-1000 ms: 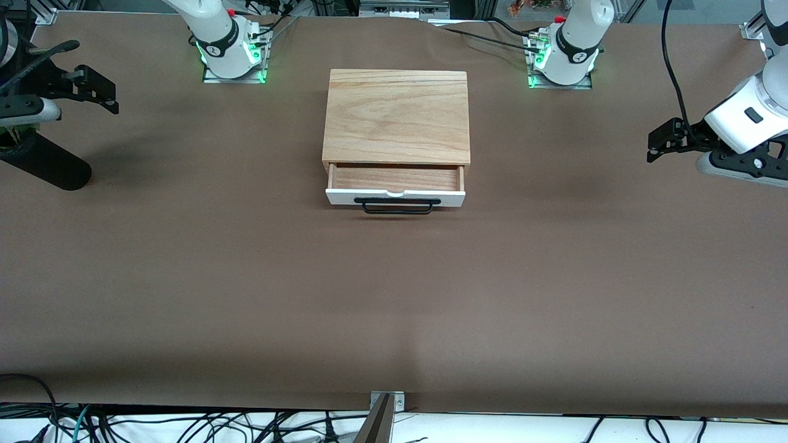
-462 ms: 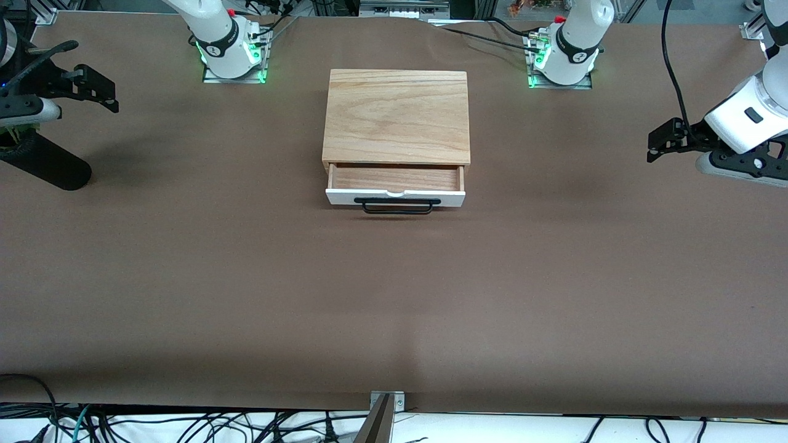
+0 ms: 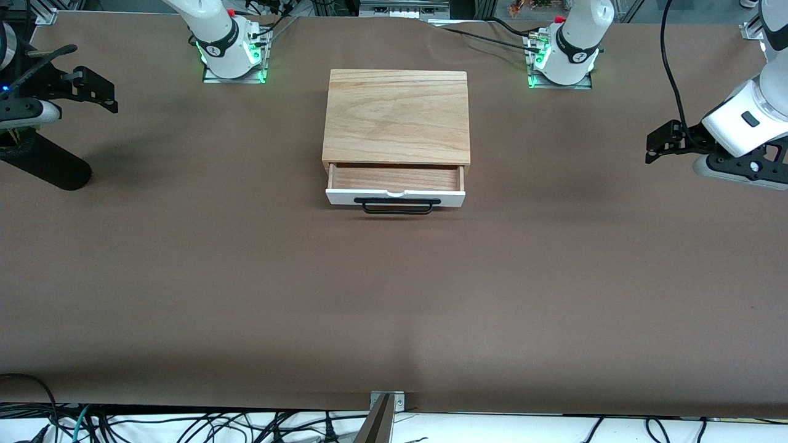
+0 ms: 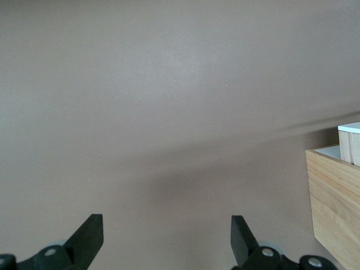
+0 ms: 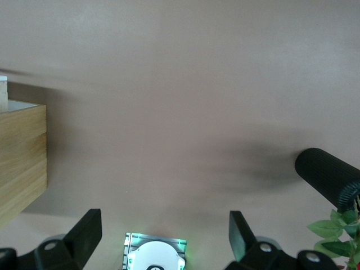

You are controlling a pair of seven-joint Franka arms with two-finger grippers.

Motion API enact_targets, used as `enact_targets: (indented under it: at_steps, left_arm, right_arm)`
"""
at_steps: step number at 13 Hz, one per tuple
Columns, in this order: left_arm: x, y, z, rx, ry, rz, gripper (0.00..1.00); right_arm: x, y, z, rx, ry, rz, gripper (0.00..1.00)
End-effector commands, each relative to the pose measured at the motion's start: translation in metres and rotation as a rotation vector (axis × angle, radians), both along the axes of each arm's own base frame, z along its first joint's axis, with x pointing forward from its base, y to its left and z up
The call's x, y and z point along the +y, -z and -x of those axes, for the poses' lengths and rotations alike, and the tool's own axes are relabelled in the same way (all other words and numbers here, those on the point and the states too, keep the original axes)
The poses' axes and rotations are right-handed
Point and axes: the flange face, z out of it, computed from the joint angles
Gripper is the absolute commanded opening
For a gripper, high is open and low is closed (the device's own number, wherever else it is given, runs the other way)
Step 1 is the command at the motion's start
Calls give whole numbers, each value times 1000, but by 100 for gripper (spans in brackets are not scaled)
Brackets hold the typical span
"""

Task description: Close drawer with both arms simultaneously

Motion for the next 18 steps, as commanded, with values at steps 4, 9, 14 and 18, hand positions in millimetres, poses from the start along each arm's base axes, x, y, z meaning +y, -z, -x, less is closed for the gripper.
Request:
enact_targets:
  at_steps: [4,9,14,18]
  left_arm:
    - [-5,-3,1,7,14,10,100]
    - [-19,2,-2,23,6,134,100]
    - [-37,32,-16,90,-32,346,100]
    - [-61,61,-28,162,-61,521,100]
  right_arm:
    - [4,-1,6,15,-24,-70,100]
    - [7,-1,6,15,-31,-61,100]
    - [7,-1,6,17,-33,-58,100]
    - [8,4,4,26,-63,-74,100]
